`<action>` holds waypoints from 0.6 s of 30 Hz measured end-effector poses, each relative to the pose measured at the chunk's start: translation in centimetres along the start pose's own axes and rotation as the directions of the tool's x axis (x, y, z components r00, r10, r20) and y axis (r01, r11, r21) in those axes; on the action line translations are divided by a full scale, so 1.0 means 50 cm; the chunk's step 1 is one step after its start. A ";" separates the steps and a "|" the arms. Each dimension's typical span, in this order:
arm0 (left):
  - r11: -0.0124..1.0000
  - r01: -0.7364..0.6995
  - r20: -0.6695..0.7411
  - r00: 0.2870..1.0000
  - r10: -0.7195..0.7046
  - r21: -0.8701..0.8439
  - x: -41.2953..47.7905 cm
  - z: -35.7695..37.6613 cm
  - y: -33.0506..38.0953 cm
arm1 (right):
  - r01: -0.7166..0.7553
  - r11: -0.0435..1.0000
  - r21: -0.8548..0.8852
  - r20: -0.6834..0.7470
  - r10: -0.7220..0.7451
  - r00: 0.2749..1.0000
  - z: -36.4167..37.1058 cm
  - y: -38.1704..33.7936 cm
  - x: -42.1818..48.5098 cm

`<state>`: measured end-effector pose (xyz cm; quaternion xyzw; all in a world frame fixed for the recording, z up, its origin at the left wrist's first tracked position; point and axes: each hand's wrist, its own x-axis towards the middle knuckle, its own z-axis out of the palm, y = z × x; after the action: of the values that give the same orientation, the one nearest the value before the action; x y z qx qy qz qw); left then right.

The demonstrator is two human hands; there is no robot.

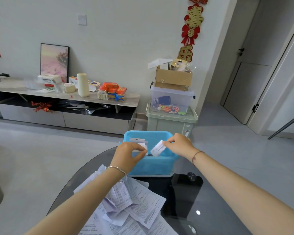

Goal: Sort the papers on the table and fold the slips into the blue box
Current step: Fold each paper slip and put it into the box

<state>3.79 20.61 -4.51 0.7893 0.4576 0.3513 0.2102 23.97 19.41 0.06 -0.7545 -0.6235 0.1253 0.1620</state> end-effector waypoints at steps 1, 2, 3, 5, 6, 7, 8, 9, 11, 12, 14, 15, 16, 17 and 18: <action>1.000 -0.006 -0.008 1.000 0.006 0.009 -0.002 0.004 -0.005 | -0.006 0.999 -0.041 0.016 0.006 1.000 0.007 0.002 -0.001; 1.000 -0.007 -0.011 1.000 0.007 0.011 -0.004 0.006 -0.008 | 0.003 0.997 -0.078 0.018 -0.001 1.000 0.014 0.003 -0.002; 1.000 -0.005 -0.012 1.000 0.005 0.009 -0.003 0.006 -0.008 | 0.015 0.993 -0.113 0.007 -0.015 1.000 0.016 0.004 -0.006; 1.000 0.008 -0.020 1.000 -0.008 0.003 -0.002 0.007 -0.011 | 0.052 0.983 -0.175 -0.028 -0.057 0.998 0.017 0.007 -0.012; 1.000 0.012 -0.023 1.000 -0.011 0.006 -0.001 0.007 -0.012 | 0.063 0.979 -0.193 -0.045 -0.073 0.996 0.016 0.009 -0.016; 1.000 0.011 -0.024 1.000 -0.011 0.009 -0.002 0.007 -0.011 | 0.065 0.979 -0.191 -0.061 -0.079 0.995 0.013 0.013 -0.021; 1.000 0.006 -0.028 1.000 -0.005 0.007 -0.004 0.006 -0.010 | 0.066 0.983 -0.173 -0.084 -0.081 0.993 0.012 0.017 -0.025; 1.000 -0.006 -0.037 0.999 0.006 0.003 -0.007 0.007 -0.009 | 0.064 0.987 -0.148 -0.110 -0.081 0.991 0.010 0.023 -0.030; 0.999 -0.033 -0.064 0.997 0.032 -0.015 -0.019 0.008 -0.006 | 0.072 0.995 -0.066 -0.179 -0.083 0.980 0.006 0.035 -0.044; 0.999 -0.049 -0.081 0.996 0.047 -0.022 -0.025 0.008 -0.003 | 0.089 0.996 0.009 -0.227 -0.084 0.970 0.007 0.041 -0.052; 0.994 -0.103 -0.122 0.988 0.099 -0.022 -0.045 0.007 0.002 | 0.128 0.965 0.230 -0.321 -0.049 0.946 0.014 0.049 -0.082; 0.991 -0.134 -0.140 0.982 0.130 -0.017 -0.055 0.005 0.004 | 0.147 0.930 0.336 -0.349 -0.022 0.937 0.020 0.053 -0.098; 0.987 -0.160 -0.137 0.978 0.157 -0.013 -0.073 0.005 0.008 | 0.152 0.896 0.417 -0.357 0.008 0.934 0.032 0.057 -0.123; 0.984 -0.175 -0.122 0.977 0.173 -0.007 -0.083 0.003 0.009 | 0.144 0.871 0.470 -0.349 0.033 0.937 0.044 0.060 -0.138; 0.982 -0.186 -0.084 0.979 0.186 0.001 -0.101 0.003 0.012 | 0.117 0.853 0.509 -0.318 0.060 0.946 0.059 0.064 -0.163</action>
<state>2.58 15.93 -6.04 0.8125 0.3888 0.4039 0.1598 24.13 11.12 -4.04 -0.6828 -0.5422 0.1623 0.4619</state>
